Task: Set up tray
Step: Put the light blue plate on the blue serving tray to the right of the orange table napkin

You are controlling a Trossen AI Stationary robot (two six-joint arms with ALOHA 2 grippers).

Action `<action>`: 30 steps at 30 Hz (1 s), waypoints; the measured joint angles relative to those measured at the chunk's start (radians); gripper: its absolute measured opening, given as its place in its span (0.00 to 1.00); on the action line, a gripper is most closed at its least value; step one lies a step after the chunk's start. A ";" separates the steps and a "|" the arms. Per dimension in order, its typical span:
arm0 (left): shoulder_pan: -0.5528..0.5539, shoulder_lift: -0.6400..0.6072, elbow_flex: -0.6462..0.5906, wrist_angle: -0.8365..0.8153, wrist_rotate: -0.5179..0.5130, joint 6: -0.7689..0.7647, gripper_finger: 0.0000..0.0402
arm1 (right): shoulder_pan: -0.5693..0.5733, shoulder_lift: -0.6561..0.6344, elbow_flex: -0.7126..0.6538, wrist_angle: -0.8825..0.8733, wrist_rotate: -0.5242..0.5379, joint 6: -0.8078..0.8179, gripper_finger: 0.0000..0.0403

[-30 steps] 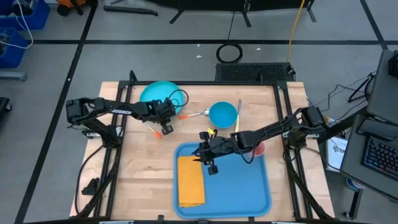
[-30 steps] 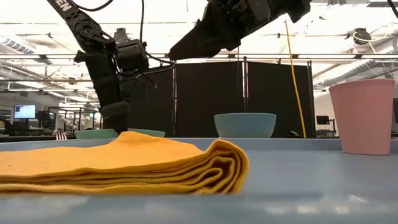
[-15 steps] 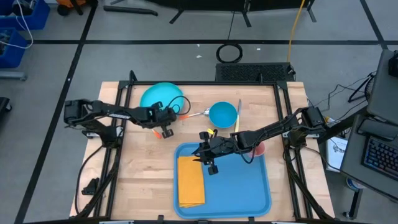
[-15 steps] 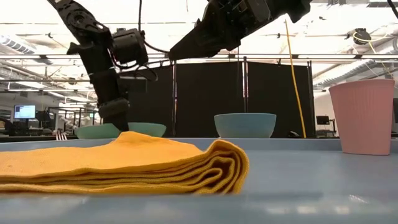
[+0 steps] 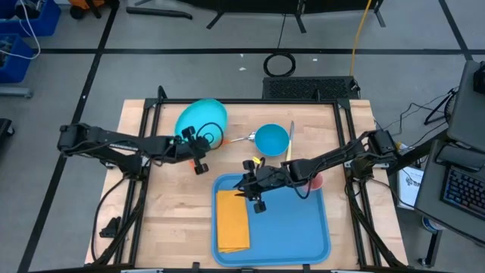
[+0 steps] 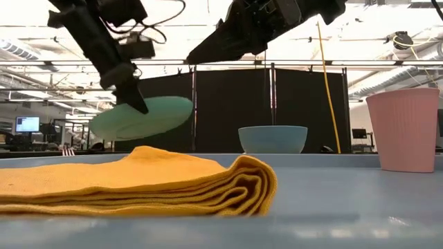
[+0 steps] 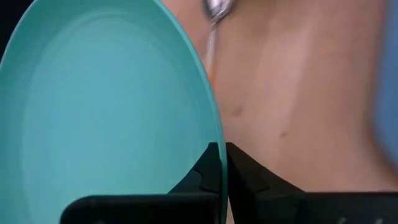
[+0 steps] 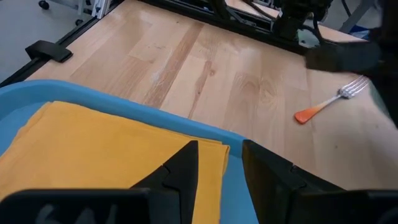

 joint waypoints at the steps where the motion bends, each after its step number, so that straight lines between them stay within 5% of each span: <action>1: -0.019 -0.006 0.000 0.000 0.003 -0.004 0.01 | 0.001 -0.005 0.000 0.003 0.000 -0.002 0.28; 13: -0.260 -0.013 0.001 0.081 -0.002 -0.082 0.01 | 0.059 -0.184 -0.040 -0.047 0.000 -0.024 0.28; 23: -0.405 0.013 0.106 0.156 0.062 -0.073 0.01 | 0.063 -0.395 -0.290 0.218 0.004 -0.022 0.28; 30: -0.464 0.123 0.205 0.143 0.106 -0.093 0.01 | 0.071 -0.500 -0.350 0.238 0.003 -0.027 0.28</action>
